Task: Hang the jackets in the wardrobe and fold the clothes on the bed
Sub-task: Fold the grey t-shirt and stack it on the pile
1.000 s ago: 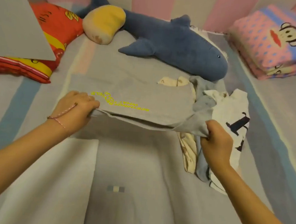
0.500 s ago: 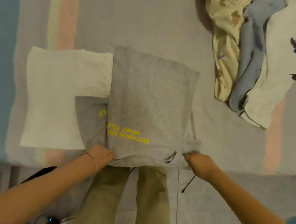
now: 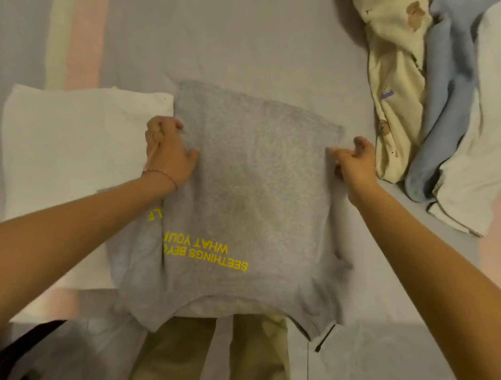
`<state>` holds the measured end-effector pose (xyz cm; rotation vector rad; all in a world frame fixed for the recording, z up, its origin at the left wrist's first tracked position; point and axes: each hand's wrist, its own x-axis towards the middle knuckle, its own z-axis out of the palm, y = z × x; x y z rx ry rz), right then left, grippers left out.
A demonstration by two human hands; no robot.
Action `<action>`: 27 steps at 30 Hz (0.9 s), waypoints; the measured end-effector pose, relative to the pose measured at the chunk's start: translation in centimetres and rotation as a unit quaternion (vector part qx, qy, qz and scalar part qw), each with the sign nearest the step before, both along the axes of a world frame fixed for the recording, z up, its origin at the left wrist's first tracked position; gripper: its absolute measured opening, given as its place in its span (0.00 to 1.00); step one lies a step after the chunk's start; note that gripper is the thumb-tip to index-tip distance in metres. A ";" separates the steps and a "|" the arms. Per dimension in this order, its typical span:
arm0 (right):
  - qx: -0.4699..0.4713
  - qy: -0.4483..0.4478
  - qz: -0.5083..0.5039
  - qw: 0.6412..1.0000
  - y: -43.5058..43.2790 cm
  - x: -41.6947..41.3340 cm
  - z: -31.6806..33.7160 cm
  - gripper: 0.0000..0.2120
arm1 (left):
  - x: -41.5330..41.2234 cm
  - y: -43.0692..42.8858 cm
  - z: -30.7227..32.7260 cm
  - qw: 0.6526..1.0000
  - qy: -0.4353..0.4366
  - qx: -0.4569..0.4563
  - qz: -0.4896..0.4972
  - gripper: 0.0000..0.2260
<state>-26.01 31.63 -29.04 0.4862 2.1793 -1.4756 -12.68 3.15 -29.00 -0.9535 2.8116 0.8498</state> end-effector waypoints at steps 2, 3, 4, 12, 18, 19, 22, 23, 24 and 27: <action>0.008 0.048 0.048 0.998 -0.8 -2.2 -0.9 0.32 | -3.0 -0.8 -1.3 0.998 0.019 0.036 0.057 0.19; 0.029 0.088 0.091 0.992 -1.0 -3.0 -1.3 0.31 | -4.4 -1.0 -1.8 0.993 0.035 0.071 0.090 0.19; 0.061 0.128 0.131 0.981 -1.1 -3.6 -1.3 0.27 | -5.7 -1.1 -1.9 0.984 0.054 0.117 0.122 0.18; 0.165 0.194 0.240 0.937 0.3 -5.3 -1.8 0.07 | -10.8 -4.1 -0.7 0.999 -0.016 0.010 -0.034 0.13; 0.204 0.158 0.322 0.911 -0.5 -5.6 -1.6 0.09 | -11.3 -5.7 -0.6 0.990 -0.079 -0.007 -0.118 0.09; 0.196 0.165 0.313 0.915 -0.5 -5.6 -1.6 0.08 | -11.3 -6.1 -0.6 0.990 -0.065 0.011 -0.125 0.10; 0.151 0.159 0.233 0.948 -0.4 -5.6 -1.9 0.05 | -11.0 -6.7 -0.4 0.986 -0.026 0.057 -0.157 0.10; 0.137 0.149 0.211 0.956 -0.4 -5.7 -2.1 0.05 | -11.0 -6.9 -0.5 0.985 -0.020 0.060 -0.161 0.09; 0.128 0.135 0.199 0.962 -0.3 -5.8 -2.2 0.05 | -11.1 -7.2 -0.6 0.985 -0.013 0.069 -0.158 0.07; 0.102 0.097 0.178 0.974 -0.3 -6.3 -2.7 0.03 | -11.7 -8.0 -0.6 0.983 -0.022 0.103 -0.149 0.06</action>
